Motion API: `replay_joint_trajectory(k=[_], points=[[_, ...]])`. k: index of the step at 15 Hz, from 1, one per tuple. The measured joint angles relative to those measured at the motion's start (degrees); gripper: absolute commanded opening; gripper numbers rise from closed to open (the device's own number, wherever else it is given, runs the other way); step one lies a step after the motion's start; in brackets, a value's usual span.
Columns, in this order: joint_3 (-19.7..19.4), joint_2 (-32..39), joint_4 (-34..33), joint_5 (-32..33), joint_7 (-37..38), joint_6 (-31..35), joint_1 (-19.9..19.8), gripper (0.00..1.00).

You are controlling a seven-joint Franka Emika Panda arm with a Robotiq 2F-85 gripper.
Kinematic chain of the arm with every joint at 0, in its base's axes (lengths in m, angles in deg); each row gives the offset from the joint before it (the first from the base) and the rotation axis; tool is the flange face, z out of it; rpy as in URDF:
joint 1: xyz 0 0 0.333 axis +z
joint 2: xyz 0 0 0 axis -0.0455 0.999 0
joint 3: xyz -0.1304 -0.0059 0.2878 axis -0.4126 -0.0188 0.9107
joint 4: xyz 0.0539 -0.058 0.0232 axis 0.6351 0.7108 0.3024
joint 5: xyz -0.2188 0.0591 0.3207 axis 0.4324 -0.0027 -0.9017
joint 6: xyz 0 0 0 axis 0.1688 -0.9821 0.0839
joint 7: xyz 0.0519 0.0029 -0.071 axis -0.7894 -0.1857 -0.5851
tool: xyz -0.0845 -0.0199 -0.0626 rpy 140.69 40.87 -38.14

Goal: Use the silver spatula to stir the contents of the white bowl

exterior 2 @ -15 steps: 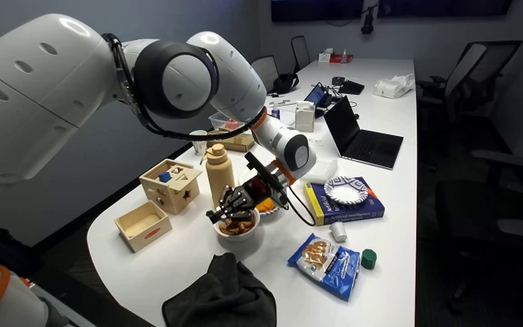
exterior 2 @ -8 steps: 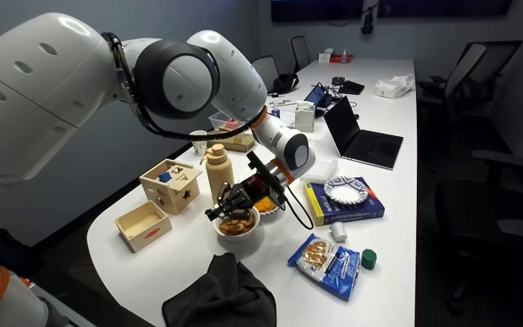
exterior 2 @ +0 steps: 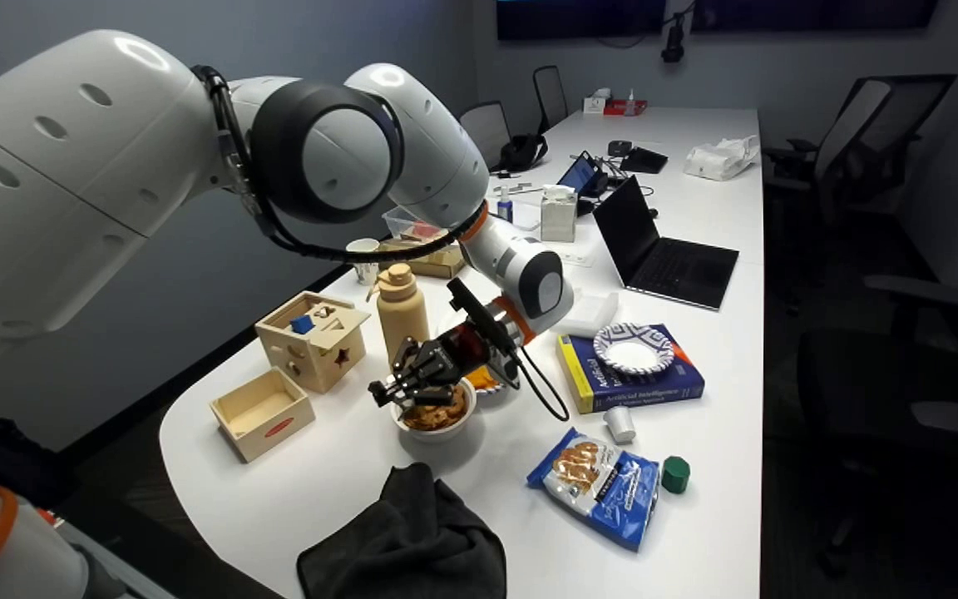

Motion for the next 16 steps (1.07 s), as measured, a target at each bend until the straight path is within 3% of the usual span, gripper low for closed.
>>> replay_joint_trajectory(k=[10,16], points=[[-3.1,0.0,-0.6,-0.4,13.1,0.0,1.1,0.01],[-2.4,0.0,-0.7,-0.8,11.3,2.0,1.0,0.01]])
